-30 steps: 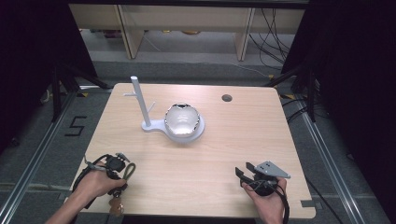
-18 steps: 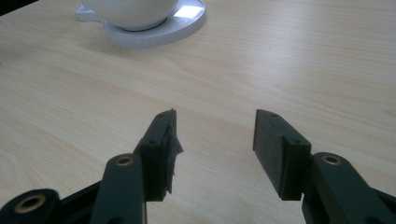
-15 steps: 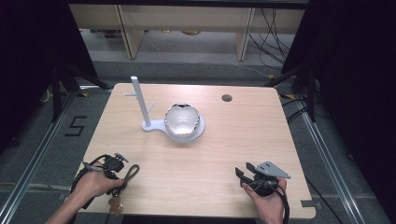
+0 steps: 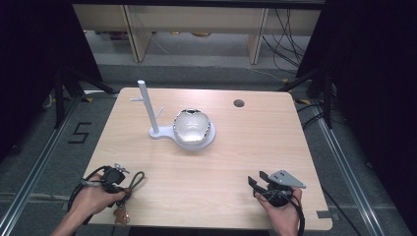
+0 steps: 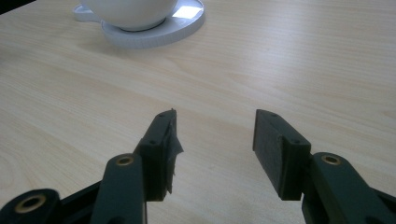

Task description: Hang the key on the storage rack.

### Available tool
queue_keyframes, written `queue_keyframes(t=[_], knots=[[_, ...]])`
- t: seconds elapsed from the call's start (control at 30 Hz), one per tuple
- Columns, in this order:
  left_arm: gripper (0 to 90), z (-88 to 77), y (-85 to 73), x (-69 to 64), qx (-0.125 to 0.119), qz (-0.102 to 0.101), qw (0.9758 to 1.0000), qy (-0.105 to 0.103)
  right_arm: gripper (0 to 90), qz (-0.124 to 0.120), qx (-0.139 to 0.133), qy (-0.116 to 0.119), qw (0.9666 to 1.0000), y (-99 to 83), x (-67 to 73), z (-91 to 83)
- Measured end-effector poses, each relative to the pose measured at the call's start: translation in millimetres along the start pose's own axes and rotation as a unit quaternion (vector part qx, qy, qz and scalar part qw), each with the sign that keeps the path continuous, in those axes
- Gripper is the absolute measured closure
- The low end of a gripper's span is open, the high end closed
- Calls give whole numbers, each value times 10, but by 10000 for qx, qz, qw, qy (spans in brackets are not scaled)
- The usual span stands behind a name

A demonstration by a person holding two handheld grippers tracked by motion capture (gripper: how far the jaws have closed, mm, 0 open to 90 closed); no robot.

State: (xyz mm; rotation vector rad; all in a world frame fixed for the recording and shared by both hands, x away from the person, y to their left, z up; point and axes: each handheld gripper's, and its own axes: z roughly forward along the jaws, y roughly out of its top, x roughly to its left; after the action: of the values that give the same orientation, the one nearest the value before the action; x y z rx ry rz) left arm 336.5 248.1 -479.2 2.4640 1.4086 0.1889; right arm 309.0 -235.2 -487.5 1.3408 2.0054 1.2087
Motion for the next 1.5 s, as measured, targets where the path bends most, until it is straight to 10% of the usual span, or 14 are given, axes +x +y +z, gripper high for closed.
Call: queue_keyframes(t=[0.57,0.6,0.83,1.03,1.1,1.17,1.2,1.27,1.5], knots=[[681,-137,-202,14,-1251,56,9921,-110,507,168,-39,-13,9999,0,29,4],[681,-115,-223,-13,-1602,-137,9868,-184,507,260,64,-43,9996,2,43,-18],[681,-157,-301,23,-1878,-49,9821,-124,508,15,-33,-11,10000,3,1,-3],[682,-176,-357,1,-2426,-284,9697,-57,508,11,-93,-15,10000,1,4,8],[682,-194,-363,20,-2359,-98,9717,-22,508,11,-97,-15,10000,1,5,9],[683,-198,-364,-13,-2665,-281,9634,6,508,-1,-115,-18,9999,0,4,11],[682,-184,-362,-35,-2994,-429,9532,-17,508,-6,-121,-21,9999,-1,5,11],[682,-191,-364,-40,-3021,-421,9524,-27,508,-6,-129,-22,9999,-3,5,12],[682,-188,-380,-56,-3437,-396,9382,39,508,-16,-116,17,9999,-7,10,23]])
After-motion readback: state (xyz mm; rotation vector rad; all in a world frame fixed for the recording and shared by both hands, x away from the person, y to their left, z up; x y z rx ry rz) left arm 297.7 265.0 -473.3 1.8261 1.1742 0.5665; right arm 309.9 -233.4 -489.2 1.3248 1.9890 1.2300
